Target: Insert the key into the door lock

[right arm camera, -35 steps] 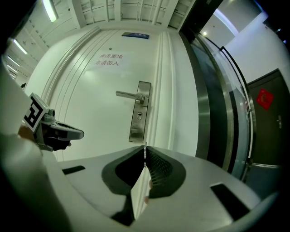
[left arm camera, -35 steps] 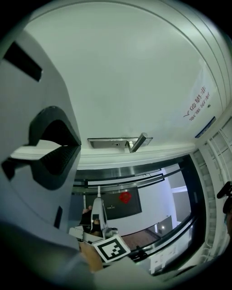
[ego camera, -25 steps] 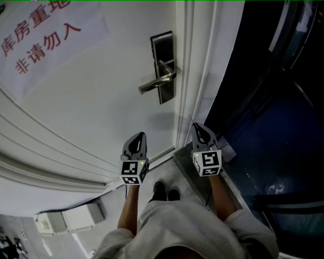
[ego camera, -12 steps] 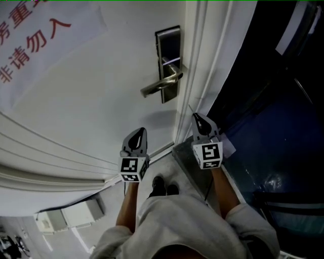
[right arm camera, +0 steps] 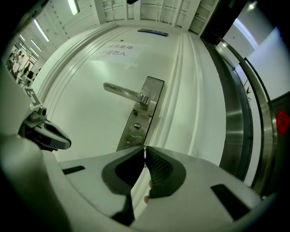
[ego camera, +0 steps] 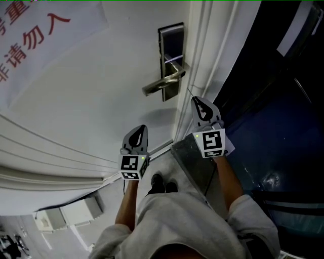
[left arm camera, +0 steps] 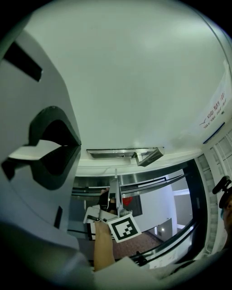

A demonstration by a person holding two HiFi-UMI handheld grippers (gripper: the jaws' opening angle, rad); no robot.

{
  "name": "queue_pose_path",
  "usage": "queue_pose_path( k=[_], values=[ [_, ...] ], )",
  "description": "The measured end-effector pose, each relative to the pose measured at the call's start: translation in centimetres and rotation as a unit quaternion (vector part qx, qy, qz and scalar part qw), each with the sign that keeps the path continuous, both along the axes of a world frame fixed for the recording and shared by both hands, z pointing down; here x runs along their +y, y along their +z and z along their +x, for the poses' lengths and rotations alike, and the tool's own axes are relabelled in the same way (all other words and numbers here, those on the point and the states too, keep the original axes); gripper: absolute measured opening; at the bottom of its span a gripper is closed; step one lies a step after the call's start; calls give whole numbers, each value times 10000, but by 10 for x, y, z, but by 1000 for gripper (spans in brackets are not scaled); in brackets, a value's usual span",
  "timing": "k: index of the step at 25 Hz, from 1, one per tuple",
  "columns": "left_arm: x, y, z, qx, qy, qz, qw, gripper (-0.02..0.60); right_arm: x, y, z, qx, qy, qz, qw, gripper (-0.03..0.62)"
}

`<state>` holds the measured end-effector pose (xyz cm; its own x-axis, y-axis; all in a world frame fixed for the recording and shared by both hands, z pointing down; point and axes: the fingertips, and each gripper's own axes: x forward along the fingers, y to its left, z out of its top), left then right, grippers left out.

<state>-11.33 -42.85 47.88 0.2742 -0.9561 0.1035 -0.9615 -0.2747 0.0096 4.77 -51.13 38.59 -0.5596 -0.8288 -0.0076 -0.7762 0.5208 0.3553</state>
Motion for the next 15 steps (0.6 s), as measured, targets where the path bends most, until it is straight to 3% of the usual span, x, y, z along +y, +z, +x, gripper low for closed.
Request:
queue_pose_path(
  k=[5,9,12,15],
  values=[
    [2,3,0,7,41,-28,10000,18,-4,-12,-6,295,-81,266,9992,29],
    [3,5,-1,23,47,-52,10000,18,-5,-19,-15,917,-135,694,9933,29],
    [4,5,-1,33,62,-50,10000,18,-4,-22,-22,1608,-164,1084,9809,29],
    [4,5,-2,25,65,-40,10000,18,-3,-20,-29,2491,-148,1654,9541,29]
  ],
)
